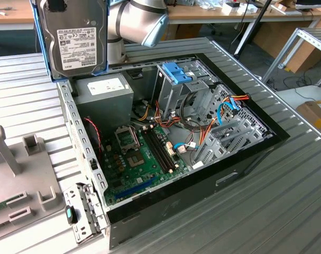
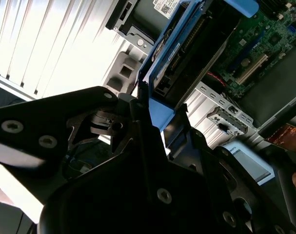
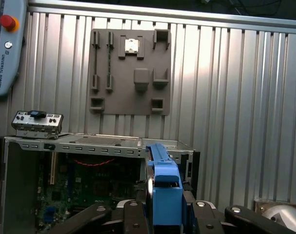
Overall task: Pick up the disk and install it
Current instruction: 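Pick up the disk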
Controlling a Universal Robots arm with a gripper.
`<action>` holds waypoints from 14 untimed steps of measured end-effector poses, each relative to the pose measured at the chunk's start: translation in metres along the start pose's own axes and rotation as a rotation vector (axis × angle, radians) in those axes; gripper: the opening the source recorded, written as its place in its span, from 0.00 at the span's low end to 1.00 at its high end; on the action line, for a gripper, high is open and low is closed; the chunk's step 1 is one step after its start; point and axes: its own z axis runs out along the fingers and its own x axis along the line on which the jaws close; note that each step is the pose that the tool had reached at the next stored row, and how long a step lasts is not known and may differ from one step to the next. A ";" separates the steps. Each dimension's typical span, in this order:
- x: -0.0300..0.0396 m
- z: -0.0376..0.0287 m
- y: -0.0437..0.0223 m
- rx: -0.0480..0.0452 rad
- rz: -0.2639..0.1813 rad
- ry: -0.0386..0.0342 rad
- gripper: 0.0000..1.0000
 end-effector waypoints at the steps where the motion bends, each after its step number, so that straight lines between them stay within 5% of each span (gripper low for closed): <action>1: 0.0002 0.0000 0.0000 0.0000 0.000 0.0000 0.36; 6: 0.0004 0.0000 -0.0002 -0.0001 0.000 0.0001 0.36; 9: 0.0008 0.0001 -0.0072 -0.0005 0.000 0.0000 0.36; 12: 0.0014 0.0001 -0.0177 -0.0010 0.001 -0.0001 0.36; 14: 0.0023 0.0000 -0.0319 -0.0020 0.002 -0.0001 0.36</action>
